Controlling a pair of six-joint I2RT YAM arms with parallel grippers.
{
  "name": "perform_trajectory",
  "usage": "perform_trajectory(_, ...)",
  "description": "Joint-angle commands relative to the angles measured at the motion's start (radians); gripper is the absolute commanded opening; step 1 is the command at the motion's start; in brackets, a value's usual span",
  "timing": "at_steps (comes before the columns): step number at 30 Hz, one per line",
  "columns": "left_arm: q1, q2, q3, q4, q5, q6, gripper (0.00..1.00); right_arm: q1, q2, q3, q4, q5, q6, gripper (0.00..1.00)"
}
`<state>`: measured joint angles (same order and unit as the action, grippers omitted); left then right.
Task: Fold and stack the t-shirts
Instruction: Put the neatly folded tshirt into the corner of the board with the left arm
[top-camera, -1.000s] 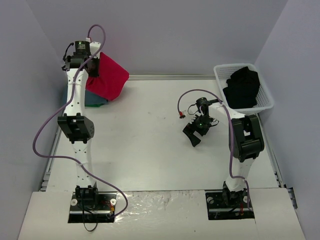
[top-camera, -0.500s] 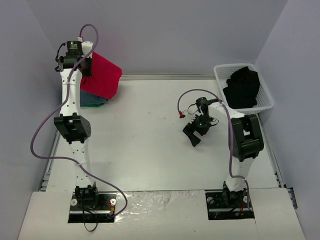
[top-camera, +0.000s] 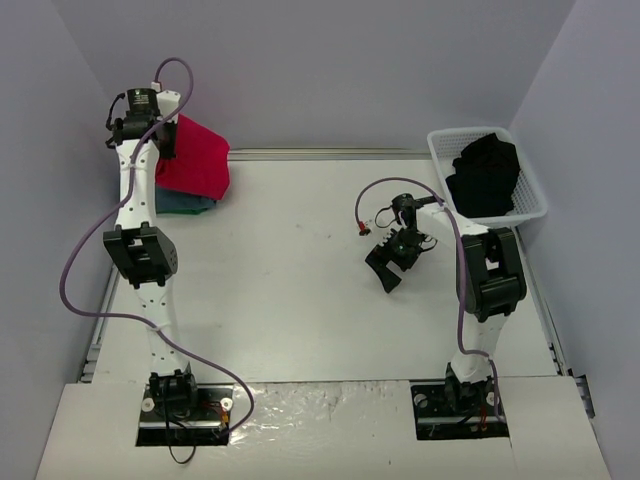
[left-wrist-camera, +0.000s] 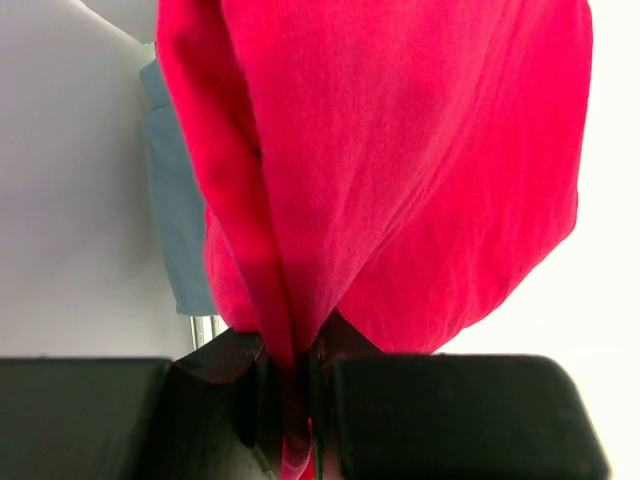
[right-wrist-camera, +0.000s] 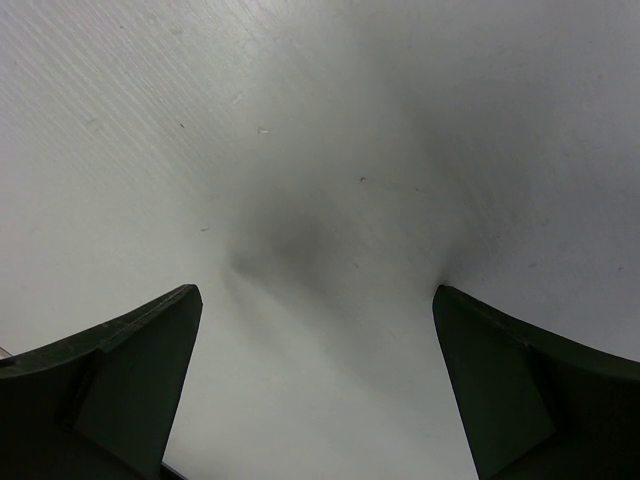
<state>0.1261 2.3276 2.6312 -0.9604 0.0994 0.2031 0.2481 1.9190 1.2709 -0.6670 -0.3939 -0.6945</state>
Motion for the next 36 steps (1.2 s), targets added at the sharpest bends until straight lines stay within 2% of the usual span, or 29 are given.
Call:
perform_trajectory(1, 0.021, -0.027, 0.016, 0.069, -0.024, 0.042, 0.02, -0.039, 0.133, -0.074, -0.011, 0.059, -0.003, 1.00)
perform_trajectory(26, 0.046, 0.091, 0.006, 0.175, -0.121, 0.173, 0.04, -0.105, 0.201, -0.074, -0.011, 0.069, 0.006, 1.00)
perform_trajectory(27, 0.044, 0.095, 0.006, 0.181, -0.124, 0.177, 0.06, -0.109, 0.204, -0.074, -0.011, 0.070, 0.006, 1.00)
perform_trajectory(31, 0.033, 0.102, -0.026, 0.239, -0.184, 0.216, 0.37, -0.118, 0.213, -0.074, -0.013, 0.072, 0.010, 1.00)
perform_trajectory(34, 0.032, 0.089, -0.060, 0.300, -0.207, 0.232, 0.51, -0.127, 0.212, -0.074, -0.014, 0.064, 0.010, 1.00)
perform_trajectory(36, 0.032, 0.082, -0.085, 0.330, -0.233, 0.246, 0.55, -0.132, 0.210, -0.074, -0.014, 0.063, 0.012, 1.00)
